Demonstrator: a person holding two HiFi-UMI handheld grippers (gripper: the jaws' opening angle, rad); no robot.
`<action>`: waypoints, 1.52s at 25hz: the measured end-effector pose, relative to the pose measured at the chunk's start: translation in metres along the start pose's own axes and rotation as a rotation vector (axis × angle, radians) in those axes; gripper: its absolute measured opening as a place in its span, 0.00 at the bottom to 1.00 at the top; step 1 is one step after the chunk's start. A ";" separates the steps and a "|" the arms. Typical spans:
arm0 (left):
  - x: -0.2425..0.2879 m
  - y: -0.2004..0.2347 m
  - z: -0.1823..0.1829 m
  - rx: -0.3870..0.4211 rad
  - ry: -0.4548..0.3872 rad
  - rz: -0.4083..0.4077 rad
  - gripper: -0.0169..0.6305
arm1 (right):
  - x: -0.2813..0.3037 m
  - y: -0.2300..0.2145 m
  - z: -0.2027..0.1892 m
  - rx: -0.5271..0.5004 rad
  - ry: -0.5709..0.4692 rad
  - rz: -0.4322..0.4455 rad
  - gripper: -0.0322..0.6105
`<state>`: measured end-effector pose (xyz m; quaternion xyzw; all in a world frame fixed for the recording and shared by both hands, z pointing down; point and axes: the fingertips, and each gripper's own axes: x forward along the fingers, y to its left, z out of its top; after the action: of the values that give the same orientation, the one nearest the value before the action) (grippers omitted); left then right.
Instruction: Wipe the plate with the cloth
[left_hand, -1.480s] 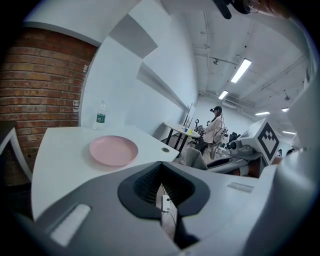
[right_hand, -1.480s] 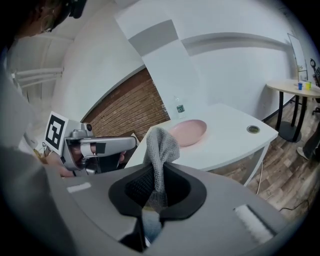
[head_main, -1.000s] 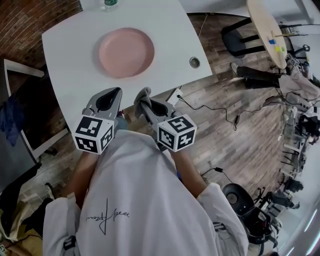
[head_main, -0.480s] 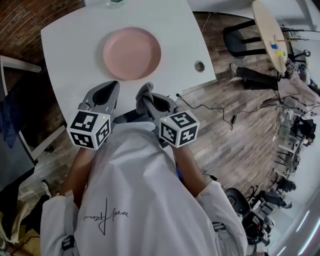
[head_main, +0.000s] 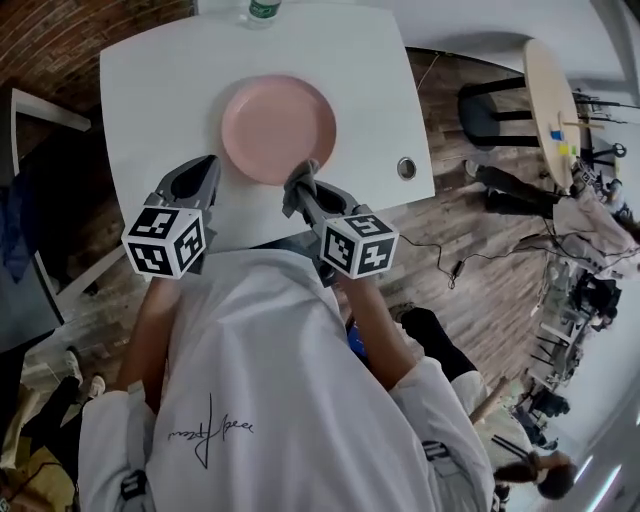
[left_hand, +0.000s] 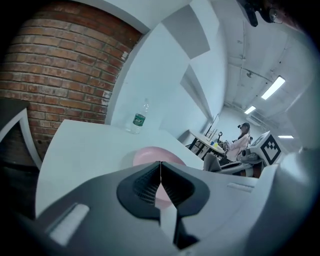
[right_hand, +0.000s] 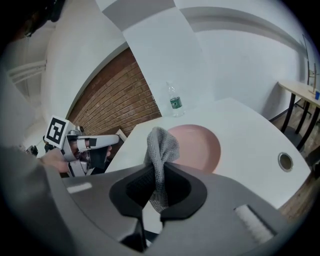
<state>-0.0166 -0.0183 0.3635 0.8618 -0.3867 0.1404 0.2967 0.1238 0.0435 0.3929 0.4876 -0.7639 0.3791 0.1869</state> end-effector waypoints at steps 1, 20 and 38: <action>0.004 0.004 0.000 -0.008 0.009 0.003 0.04 | 0.004 -0.004 0.004 -0.004 0.006 -0.007 0.09; 0.067 0.045 -0.033 -0.085 0.157 0.044 0.25 | 0.056 -0.037 0.013 -0.056 0.145 -0.076 0.09; 0.091 0.062 -0.045 -0.154 0.209 0.022 0.29 | 0.092 -0.074 0.032 -0.093 0.230 -0.171 0.08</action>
<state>-0.0038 -0.0757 0.4665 0.8128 -0.3728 0.2027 0.3991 0.1508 -0.0543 0.4618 0.4952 -0.7099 0.3794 0.3270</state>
